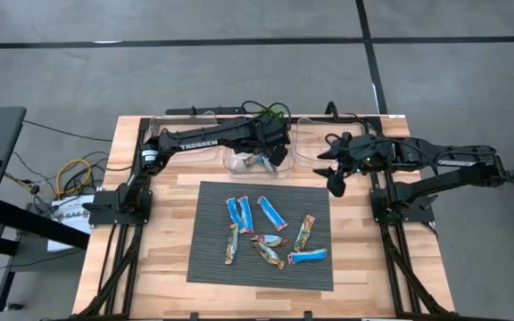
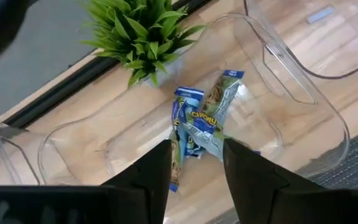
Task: Pick and place Granola Bars by type
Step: Put the red granola bar into the right transparent bin
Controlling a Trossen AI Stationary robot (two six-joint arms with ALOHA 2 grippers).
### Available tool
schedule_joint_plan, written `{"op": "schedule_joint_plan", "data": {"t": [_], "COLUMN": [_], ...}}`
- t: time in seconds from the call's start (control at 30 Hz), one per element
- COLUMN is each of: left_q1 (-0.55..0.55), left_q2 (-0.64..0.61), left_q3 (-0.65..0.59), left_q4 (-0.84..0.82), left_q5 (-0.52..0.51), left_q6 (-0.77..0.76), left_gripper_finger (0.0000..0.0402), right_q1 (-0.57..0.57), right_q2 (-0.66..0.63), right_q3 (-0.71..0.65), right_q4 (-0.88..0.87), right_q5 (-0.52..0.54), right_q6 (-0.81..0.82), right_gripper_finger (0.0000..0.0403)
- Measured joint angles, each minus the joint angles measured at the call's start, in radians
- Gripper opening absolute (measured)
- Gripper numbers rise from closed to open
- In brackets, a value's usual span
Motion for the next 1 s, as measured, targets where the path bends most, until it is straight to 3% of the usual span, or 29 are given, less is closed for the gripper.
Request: {"op": "schedule_joint_plan", "data": {"t": [0.27,0.43,0.63,0.83,1.0], "left_q1": [-0.086,-0.147,-0.218,-0.301,-0.39], "left_q2": [-0.064,-0.161,-0.357,-0.624,-0.801], "left_q3": [-0.009,-0.099,-0.404,-0.773,-0.97], "left_q4": [-0.013,-0.015,0.069,0.355,0.577], "left_q5": [-0.034,-0.051,-0.055,-0.039,-0.039], "left_q6": [0.145,0.194,0.16,0.028,-0.008], "left_gripper_finger": [0.012,0.0099,0.0071,0.0055,0.0054], "right_q1": [0.145,0.302,0.463,0.536,0.576], "right_q2": [-0.01,-0.038,-0.023,0.119,0.268], "right_q3": [-0.05,-0.116,-0.179,-0.187,-0.181], "right_q4": [-0.103,-0.1,-0.096,-0.07,-0.001], "right_q5": [0.024,0.047,0.094,0.063,-0.007], "right_q6": [0.123,0.232,0.288,0.315,0.348], "right_gripper_finger": [0.0223,0.0223,0.0223,0.0223,0.0223]}}
